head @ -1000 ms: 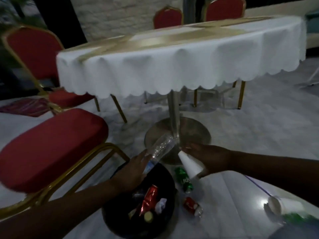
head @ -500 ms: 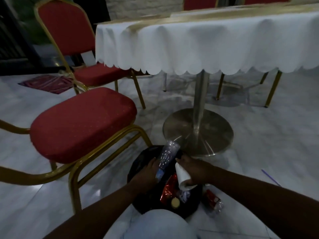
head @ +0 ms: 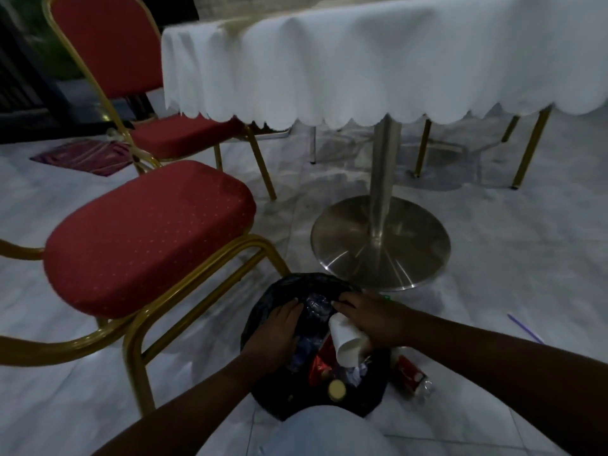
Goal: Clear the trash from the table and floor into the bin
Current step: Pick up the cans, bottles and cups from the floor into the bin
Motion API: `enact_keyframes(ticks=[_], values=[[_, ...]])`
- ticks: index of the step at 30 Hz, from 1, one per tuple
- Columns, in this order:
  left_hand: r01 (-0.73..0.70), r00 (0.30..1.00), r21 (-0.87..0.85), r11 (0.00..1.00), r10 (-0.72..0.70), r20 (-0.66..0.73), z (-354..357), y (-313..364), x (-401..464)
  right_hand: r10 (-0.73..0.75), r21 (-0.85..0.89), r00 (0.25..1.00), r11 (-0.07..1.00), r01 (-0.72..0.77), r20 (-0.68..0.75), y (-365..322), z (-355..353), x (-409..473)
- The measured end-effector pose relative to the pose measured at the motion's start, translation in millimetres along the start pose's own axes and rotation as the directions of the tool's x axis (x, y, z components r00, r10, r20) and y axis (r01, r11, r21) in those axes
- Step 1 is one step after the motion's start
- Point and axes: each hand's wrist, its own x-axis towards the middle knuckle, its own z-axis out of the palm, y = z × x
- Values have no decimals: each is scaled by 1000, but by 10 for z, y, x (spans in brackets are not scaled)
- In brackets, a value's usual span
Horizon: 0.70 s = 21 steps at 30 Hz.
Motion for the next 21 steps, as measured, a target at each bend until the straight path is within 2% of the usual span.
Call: enact_keyframes(ticks=[3, 5, 10, 14, 18, 21], values=[[-89, 993, 87, 992, 96, -75, -278, 104, 140, -27, -8, 999, 1000, 27, -18, 149, -383, -274], [-125, 984, 90, 988, 136, -117, -515, 260, 299, -16, -7, 1000, 1000, 16, -25, 310, -606, -524], [-277, 939, 81, 957, 288, -186, -943, 872, 883, 26, 11, 989, 1000, -24, -143, 920, -951, -1356], [-412, 895, 130, 902, 428, -129, -873, 1431, 1440, 199, 8, 957, 979, -202, -210, 1293, -1029, -2114], [-475, 870, 134, 870, 487, -74, -530, 2147, 1960, 437, 73, 883, 900, -431, -173, 1604, -639, -2871], [-536, 840, 94, 839, 541, -37, -136, 2599, 2174, 552, 146, 813, 834, -532, -185, 1733, -158, -3392]])
